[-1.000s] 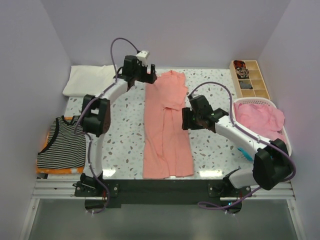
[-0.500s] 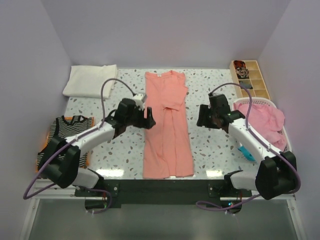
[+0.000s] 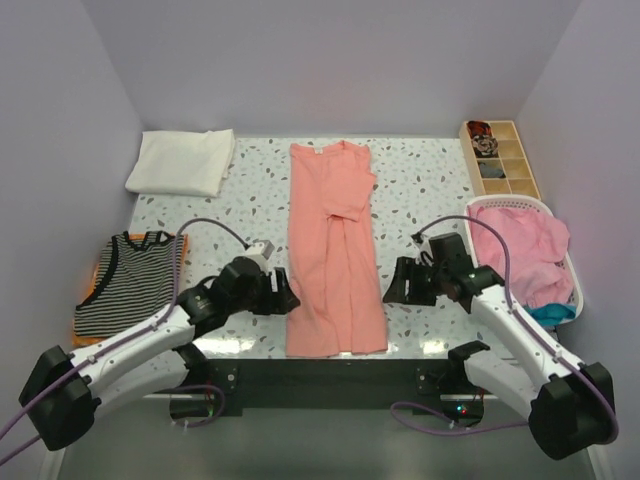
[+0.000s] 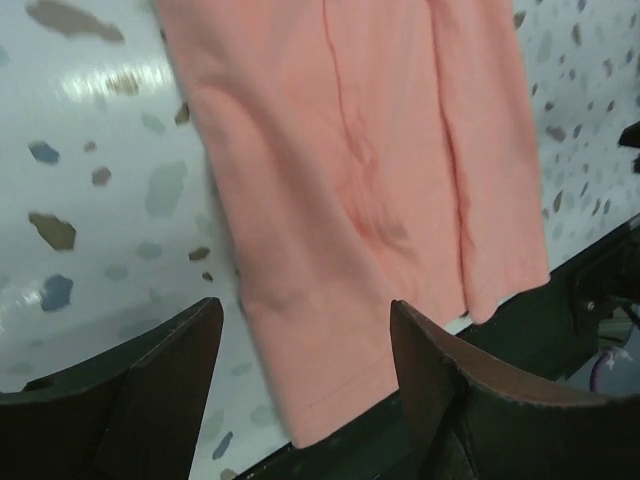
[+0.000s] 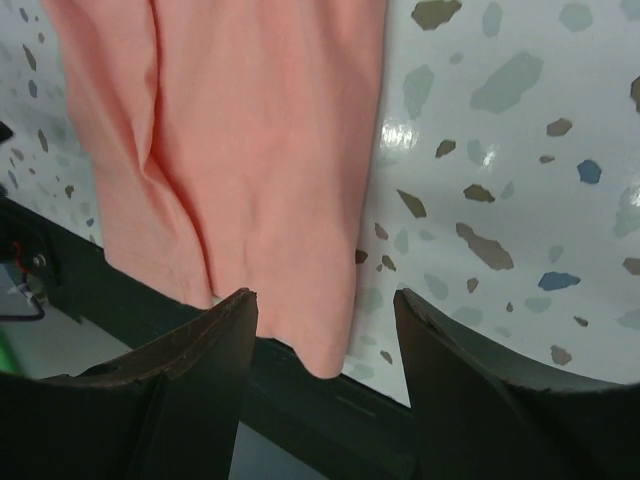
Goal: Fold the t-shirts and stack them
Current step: Grab the bottom of the folded rectangular tshirt with both arms
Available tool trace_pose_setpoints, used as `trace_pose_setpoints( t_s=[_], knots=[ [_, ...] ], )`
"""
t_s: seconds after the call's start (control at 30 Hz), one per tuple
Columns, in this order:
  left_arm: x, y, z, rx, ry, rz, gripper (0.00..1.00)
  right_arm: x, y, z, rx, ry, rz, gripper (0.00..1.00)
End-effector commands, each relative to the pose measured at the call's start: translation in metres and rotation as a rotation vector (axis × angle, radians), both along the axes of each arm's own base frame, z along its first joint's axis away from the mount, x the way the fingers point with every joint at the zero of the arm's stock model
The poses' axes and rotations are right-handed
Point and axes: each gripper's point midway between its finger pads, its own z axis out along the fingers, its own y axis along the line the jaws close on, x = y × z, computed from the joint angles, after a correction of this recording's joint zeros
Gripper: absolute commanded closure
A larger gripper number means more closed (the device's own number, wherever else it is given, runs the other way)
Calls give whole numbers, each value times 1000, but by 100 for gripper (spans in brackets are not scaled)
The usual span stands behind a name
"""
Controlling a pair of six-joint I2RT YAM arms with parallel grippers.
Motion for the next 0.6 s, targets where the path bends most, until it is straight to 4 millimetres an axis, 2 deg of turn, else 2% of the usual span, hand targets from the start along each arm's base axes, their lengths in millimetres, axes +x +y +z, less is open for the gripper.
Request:
trace_pose_setpoints(
  t_s=[0.0, 0.07, 0.13, 0.3, 0.4, 0.57],
  knots=[
    [-47, -10, -27, 14, 144, -22, 28, -29, 0, 0, 45, 83, -40, 38],
    [-55, -7, -34, 52, 168, 20, 29, -35, -7, -2, 21, 101, -77, 38],
    [-71, -12, -38, 66, 193, 0, 28, -41, -4, 1, 55, 95, -82, 38],
    [-90, -13, -51, 137, 229, -11, 27, -59, -8, -16, 22, 155, -108, 38],
    [-92, -10, -57, 158, 238, -6, 26, -64, -3, -23, 25, 173, -96, 38],
    [-84, -5, -56, 138, 188, 35, 22, -66, 5, -33, -22, 181, -71, 38]
  ],
)
